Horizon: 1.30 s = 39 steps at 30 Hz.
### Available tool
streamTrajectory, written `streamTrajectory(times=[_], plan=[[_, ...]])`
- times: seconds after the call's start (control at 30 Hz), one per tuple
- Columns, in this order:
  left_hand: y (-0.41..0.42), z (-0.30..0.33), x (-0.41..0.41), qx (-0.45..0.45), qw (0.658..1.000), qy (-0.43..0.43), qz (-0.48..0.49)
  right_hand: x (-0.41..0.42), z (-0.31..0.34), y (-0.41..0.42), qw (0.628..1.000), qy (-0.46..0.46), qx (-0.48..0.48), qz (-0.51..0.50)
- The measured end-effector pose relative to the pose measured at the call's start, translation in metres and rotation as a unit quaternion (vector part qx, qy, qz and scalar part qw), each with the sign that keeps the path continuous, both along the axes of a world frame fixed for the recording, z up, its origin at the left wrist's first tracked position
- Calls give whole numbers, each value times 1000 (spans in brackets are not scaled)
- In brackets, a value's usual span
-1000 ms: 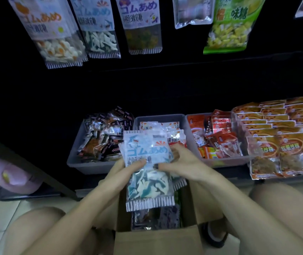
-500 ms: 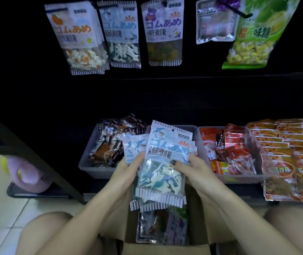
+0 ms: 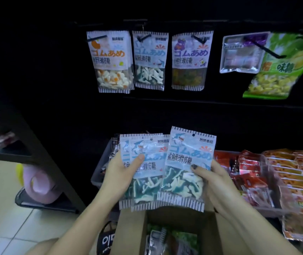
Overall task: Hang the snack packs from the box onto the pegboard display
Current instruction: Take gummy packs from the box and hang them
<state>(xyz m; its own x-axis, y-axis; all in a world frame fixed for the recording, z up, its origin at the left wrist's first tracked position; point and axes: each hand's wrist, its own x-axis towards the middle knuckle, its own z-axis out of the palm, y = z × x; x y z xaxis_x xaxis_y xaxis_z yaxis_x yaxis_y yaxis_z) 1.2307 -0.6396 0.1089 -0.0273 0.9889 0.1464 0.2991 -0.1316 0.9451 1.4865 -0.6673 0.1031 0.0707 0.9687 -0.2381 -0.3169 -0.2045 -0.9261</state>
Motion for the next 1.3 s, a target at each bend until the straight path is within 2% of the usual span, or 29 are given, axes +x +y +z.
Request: streamTrajectory(times=[0.2,0.4,0.67,1.07,1.3], plan=[[31,38,-45,63,995,-26,70,-40,77,40,988,-85,118,49],[34,35,-53,73,985,-101,119,-93,135,74,977,-74,194,54],[46,29,-49,56,980,-122,144,-116,154,94,977,-78,198,18],[49,36,-37,41,973,-177,140,-117,174,103,981,-59,184,19],[53,40,-38,51,976,-159,139,-114,170,122,983,-75,166,11]])
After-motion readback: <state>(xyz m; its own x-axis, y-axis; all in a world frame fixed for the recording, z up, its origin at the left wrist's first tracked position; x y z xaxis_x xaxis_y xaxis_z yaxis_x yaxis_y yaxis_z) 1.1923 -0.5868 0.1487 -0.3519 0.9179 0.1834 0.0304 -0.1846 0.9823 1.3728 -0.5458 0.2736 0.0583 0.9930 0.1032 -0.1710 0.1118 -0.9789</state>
